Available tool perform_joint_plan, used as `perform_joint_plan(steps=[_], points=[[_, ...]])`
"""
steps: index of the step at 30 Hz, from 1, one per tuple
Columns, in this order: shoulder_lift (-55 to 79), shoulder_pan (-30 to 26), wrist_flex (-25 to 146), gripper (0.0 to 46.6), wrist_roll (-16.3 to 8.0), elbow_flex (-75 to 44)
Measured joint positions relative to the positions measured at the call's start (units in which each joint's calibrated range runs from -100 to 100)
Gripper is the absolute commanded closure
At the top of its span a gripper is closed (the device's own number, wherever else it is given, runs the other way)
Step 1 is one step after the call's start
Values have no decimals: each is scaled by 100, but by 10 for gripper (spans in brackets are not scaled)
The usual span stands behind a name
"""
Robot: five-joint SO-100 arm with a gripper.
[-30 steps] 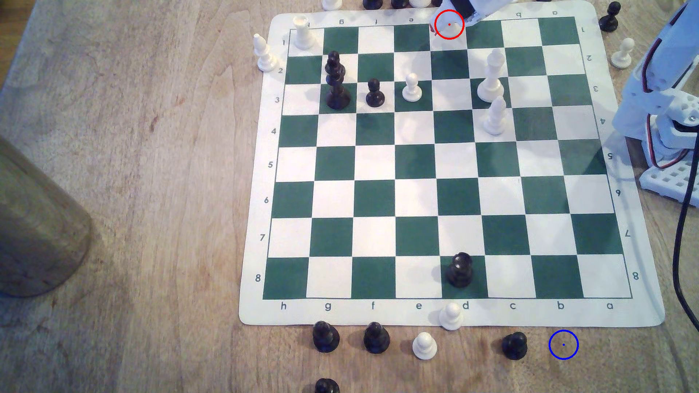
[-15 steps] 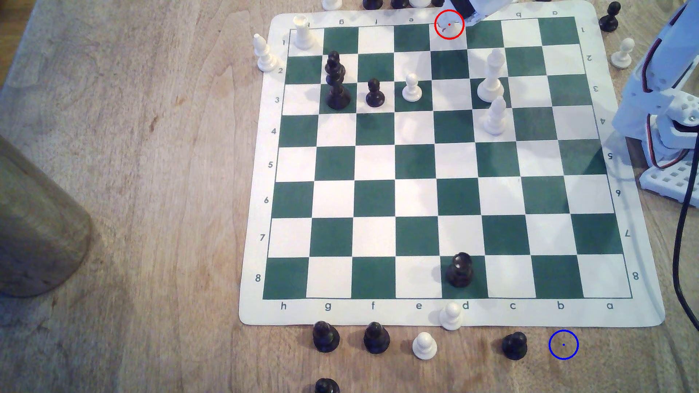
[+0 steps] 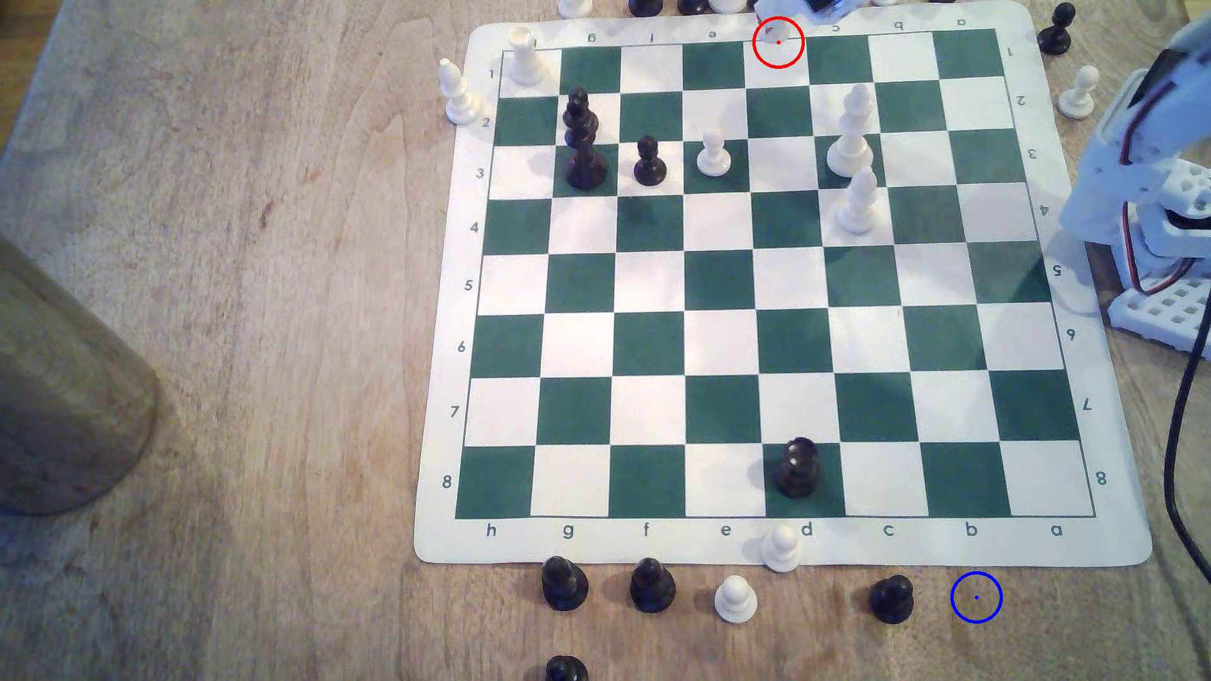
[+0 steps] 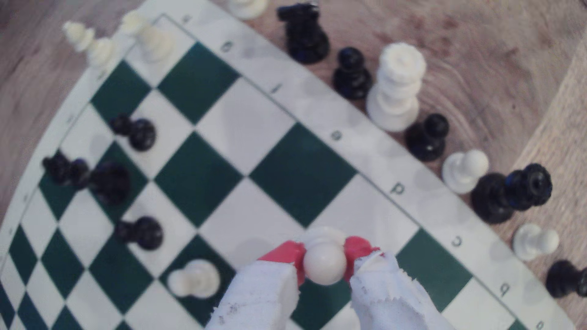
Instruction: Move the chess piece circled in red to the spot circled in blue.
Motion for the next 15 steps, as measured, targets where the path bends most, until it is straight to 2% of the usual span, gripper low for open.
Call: perform_joint_plan(steps=[2, 3, 6, 7, 8, 10, 12, 15], points=[[-519, -295, 518, 464, -107, 0], [-989, -678, 988, 464, -147, 0], [-1475, -1128, 1610, 464, -278, -90], [-1684, -1615, 2159, 464, -391, -271], [-1760, -1903, 2359, 464, -386, -325], [-1885, -2242, 2717, 464, -469, -434], [-1994, -3105, 3084, 464, -542, -578], [-2120, -3702, 3339, 464, -654, -678]])
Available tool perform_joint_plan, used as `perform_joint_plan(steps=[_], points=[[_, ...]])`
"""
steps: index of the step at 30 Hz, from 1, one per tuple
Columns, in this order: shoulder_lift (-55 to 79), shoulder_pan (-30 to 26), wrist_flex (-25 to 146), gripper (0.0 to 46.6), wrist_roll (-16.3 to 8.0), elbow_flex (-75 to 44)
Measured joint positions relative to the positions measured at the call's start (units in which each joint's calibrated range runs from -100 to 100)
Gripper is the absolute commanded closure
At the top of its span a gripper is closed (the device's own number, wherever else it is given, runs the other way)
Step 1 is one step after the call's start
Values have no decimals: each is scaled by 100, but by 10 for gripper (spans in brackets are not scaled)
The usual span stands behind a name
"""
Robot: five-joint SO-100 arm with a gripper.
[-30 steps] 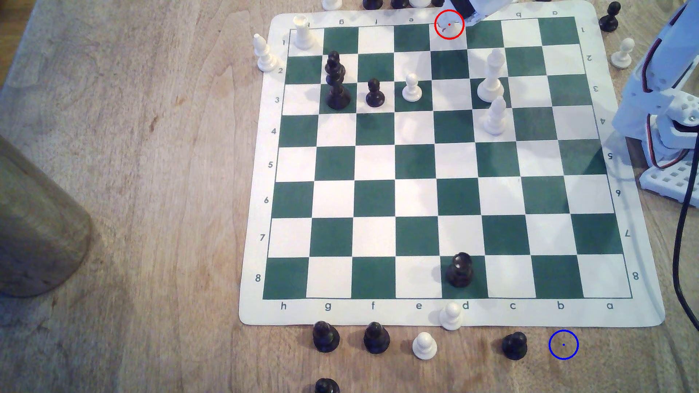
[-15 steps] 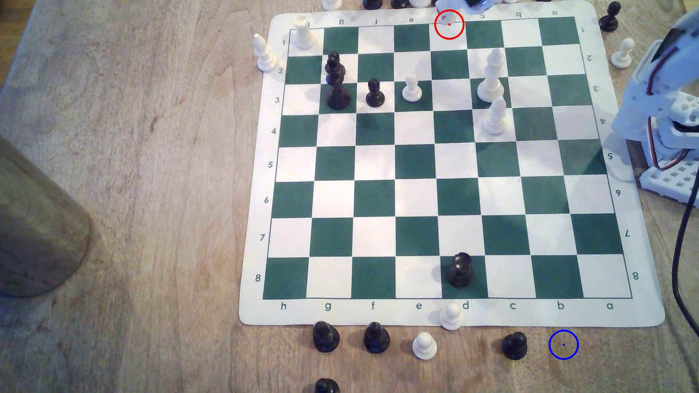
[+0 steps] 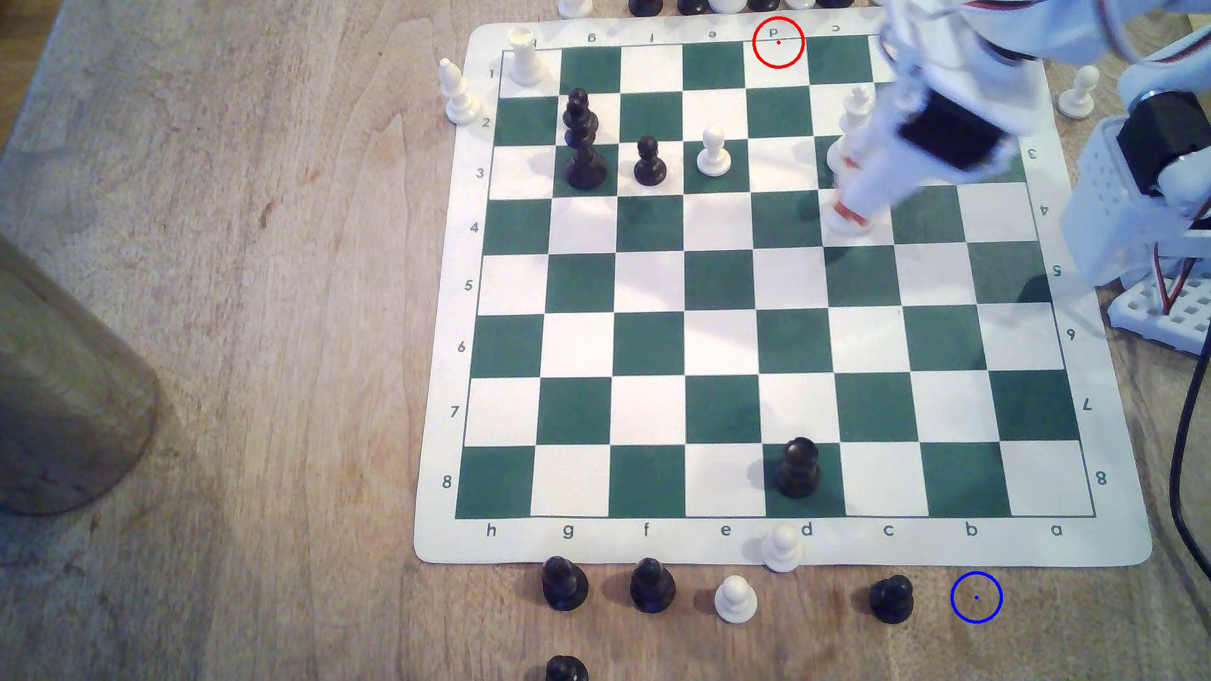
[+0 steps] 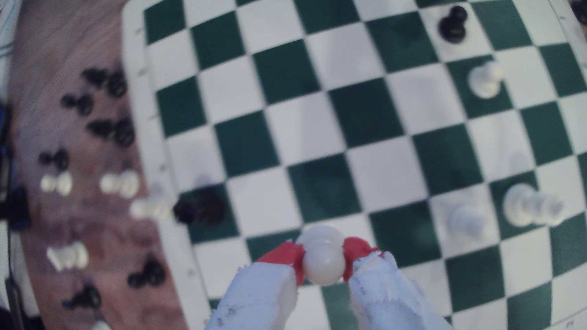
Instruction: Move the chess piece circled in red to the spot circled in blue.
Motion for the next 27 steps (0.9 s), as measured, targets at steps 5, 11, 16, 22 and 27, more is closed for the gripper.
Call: perform_joint_plan(steps=[5, 11, 16, 22, 27], points=[[-142, -1372, 335, 464, -93, -45], [-25, -2692, 335, 464, -151, -45], [243, -3304, -159, 464, -132, -45], [1081, -3909, -1116, 464, -98, -36], [2061, -4071, -1960, 464, 15, -36]])
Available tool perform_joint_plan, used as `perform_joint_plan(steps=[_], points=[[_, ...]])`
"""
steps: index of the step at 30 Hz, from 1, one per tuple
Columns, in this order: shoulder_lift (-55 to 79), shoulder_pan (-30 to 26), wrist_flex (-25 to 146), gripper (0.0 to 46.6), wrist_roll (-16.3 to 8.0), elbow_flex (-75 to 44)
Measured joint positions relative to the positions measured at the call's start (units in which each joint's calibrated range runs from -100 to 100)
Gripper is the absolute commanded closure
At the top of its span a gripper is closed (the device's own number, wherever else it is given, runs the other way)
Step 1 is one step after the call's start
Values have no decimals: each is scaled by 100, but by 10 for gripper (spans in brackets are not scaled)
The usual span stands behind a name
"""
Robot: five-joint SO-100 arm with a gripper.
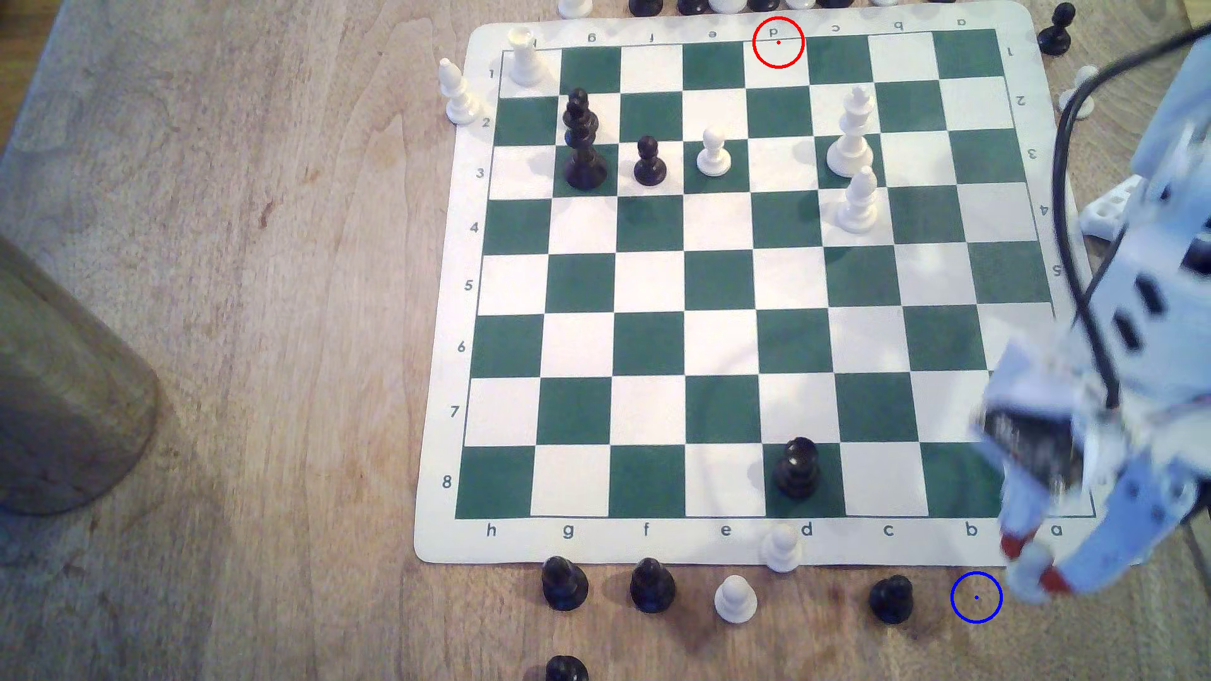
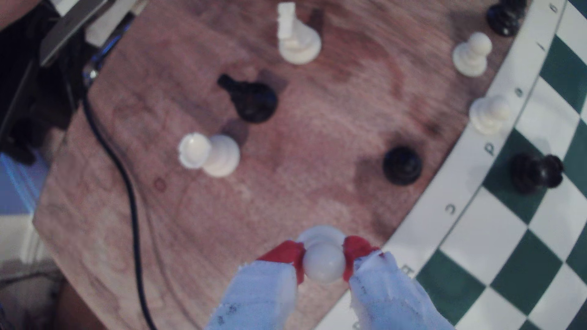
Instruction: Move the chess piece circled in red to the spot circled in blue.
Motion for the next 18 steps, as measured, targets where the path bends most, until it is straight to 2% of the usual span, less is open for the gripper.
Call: perform_joint_plan(steps=[18], points=[[1257, 118, -1227, 464, 49, 425]])
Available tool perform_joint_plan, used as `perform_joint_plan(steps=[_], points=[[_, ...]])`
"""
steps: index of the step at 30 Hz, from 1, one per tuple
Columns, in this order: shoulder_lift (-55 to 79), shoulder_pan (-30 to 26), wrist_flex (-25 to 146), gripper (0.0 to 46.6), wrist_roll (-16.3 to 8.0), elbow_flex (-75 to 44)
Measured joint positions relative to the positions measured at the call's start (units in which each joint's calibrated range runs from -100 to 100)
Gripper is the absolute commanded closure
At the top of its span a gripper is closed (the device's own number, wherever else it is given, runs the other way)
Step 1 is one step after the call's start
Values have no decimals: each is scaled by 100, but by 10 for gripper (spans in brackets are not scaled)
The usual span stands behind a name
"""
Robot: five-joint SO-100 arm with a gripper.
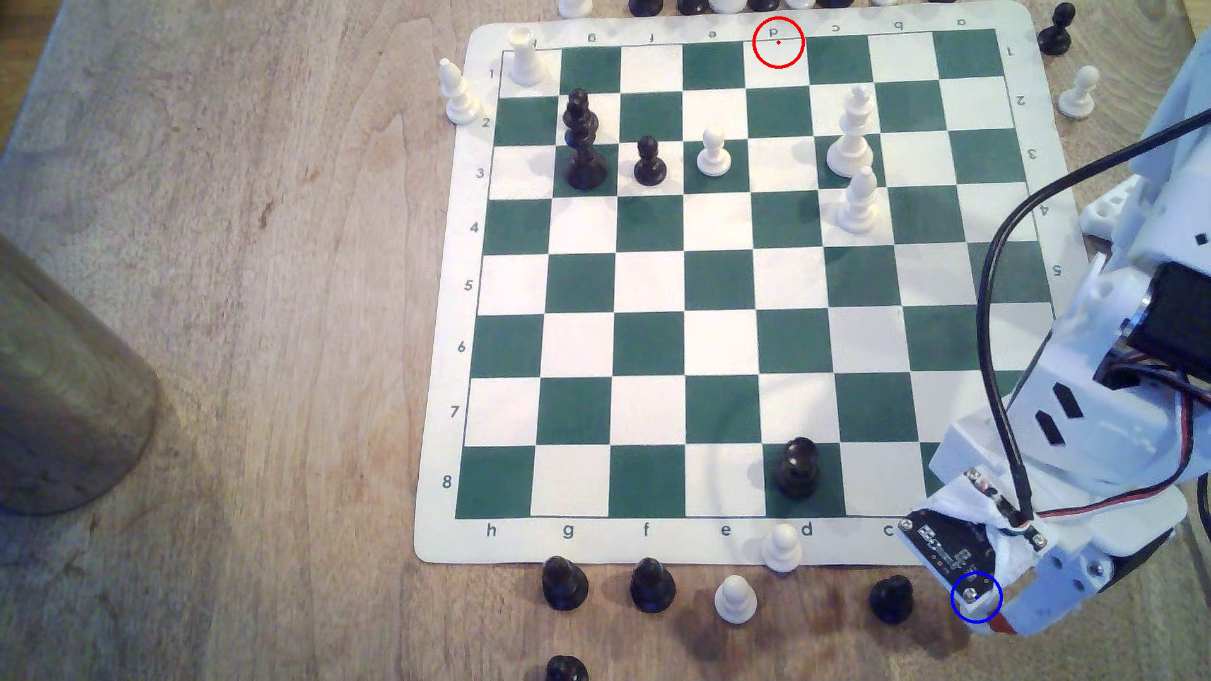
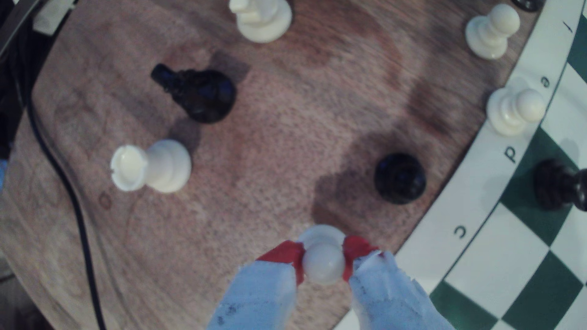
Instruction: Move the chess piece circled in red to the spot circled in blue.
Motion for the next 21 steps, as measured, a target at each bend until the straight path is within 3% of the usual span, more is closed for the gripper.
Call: perform_joint_plan(steps=[21], points=[[134, 96, -215, 464, -34, 425]])
